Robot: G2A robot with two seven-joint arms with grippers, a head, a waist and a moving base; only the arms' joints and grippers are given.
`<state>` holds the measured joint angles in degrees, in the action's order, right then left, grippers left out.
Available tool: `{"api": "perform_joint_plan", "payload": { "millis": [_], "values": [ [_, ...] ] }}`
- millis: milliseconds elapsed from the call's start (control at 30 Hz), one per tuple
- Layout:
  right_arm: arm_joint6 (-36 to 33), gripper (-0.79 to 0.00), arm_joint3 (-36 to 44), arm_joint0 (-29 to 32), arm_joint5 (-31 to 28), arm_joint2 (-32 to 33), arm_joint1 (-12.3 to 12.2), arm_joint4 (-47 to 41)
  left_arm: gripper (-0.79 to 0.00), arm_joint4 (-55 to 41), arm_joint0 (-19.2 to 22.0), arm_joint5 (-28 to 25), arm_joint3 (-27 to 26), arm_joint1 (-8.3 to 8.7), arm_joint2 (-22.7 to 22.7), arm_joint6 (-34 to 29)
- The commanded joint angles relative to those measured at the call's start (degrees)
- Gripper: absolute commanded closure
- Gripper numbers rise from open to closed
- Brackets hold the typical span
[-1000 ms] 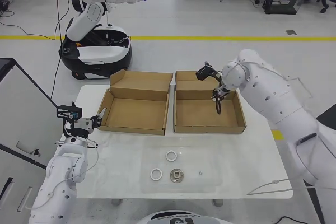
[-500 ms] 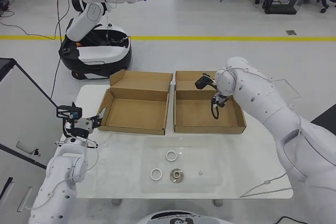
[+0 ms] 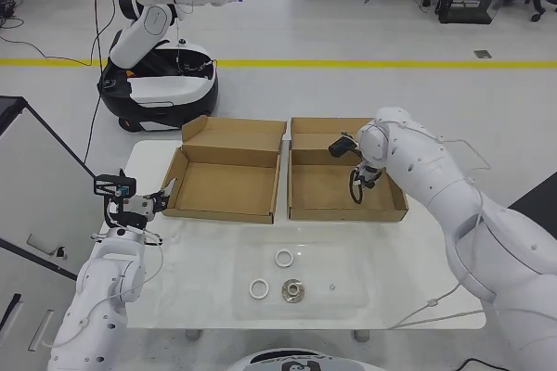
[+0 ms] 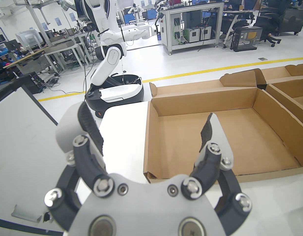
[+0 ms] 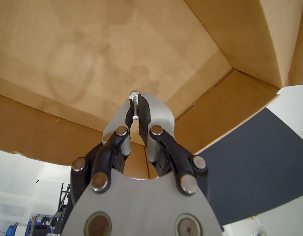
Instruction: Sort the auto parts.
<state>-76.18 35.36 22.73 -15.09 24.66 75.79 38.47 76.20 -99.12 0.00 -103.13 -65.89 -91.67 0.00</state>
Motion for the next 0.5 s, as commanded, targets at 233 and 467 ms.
{"api": "perform_joint_plan", "payload": {
  "millis": [233,467],
  "values": [
    [1.1,0.000,-3.5,-0.3,-0.7,0.3,1.3,-0.4,-0.785,0.0,0.0,0.0,0.0,0.00,0.0,0.0],
    [2.2,0.000,-5.6,0.2,-0.7,0.5,2.2,-0.8,-0.785,0.0,0.0,0.0,0.0,0.00,0.0,0.0]
  ]
}}
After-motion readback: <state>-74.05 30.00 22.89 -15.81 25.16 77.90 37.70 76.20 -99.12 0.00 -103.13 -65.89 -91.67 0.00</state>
